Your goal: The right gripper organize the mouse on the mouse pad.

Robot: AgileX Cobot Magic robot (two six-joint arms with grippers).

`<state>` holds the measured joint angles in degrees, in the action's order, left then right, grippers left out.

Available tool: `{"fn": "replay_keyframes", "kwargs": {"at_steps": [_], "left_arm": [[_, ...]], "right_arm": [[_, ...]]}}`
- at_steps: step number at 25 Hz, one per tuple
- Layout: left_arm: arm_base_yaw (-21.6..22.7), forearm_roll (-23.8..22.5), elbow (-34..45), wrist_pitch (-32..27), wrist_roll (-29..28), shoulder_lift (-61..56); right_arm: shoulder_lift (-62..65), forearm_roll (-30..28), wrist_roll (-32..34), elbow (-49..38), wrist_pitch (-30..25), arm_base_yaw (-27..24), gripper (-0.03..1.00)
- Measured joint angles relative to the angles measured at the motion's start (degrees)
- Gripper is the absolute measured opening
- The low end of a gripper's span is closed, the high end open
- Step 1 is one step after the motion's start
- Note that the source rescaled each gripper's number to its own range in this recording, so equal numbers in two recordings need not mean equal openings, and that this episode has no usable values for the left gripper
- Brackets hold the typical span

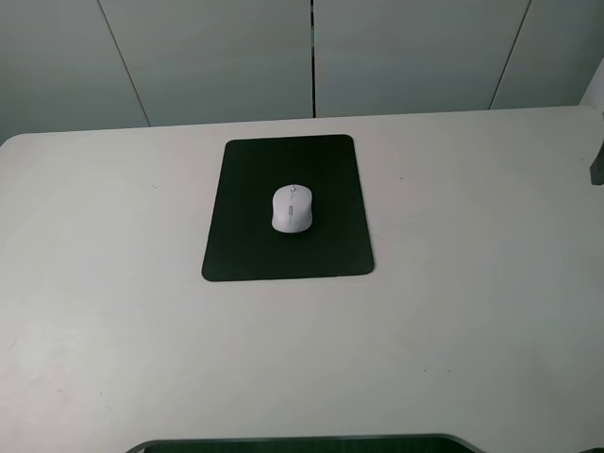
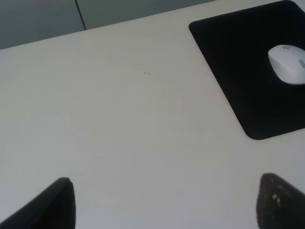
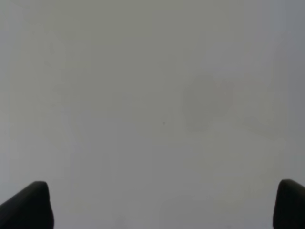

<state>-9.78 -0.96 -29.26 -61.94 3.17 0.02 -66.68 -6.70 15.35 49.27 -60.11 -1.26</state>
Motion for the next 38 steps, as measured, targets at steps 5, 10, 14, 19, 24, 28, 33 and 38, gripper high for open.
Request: {"fn": "replay_keyframes", "kwargs": {"at_steps": [5, 10, 14, 19, 24, 28, 33, 38], "left_arm": [[0.0, 0.0, 0.0, 0.0, 0.0, 0.0], [0.0, 0.0, 0.0, 0.0, 0.0, 0.0], [0.0, 0.0, 0.0, 0.0, 0.0, 0.0], [0.0, 0.0, 0.0, 0.0, 0.0, 0.0], [0.0, 0.0, 0.0, 0.0, 0.0, 0.0], [0.0, 0.0, 0.0, 0.0, 0.0, 0.0], [0.0, 0.0, 0.0, 0.0, 0.0, 0.0], [0.0, 0.0, 0.0, 0.0, 0.0, 0.0]], "right_arm": [[12.3, -0.2, -3.3, -1.8, -2.4, -0.2, 0.99], [22.3, 0.4, -7.4, -4.5, -4.7, -0.2, 0.99], [29.7, 4.9, -12.2, -9.0, -4.0, -0.2, 0.99], [39.2, 7.7, -15.4, -14.7, -2.8, -0.2, 1.00], [48.5, 7.7, -15.4, -18.7, -1.1, 0.2, 1.00], [55.0, 7.9, -16.0, -18.8, -0.9, 1.3, 1.00], [62.1, 8.2, -16.0, -20.0, -2.2, 1.3, 1.00], [66.5, 8.3, -16.0, -20.0, -2.3, 1.3, 1.00]]}}
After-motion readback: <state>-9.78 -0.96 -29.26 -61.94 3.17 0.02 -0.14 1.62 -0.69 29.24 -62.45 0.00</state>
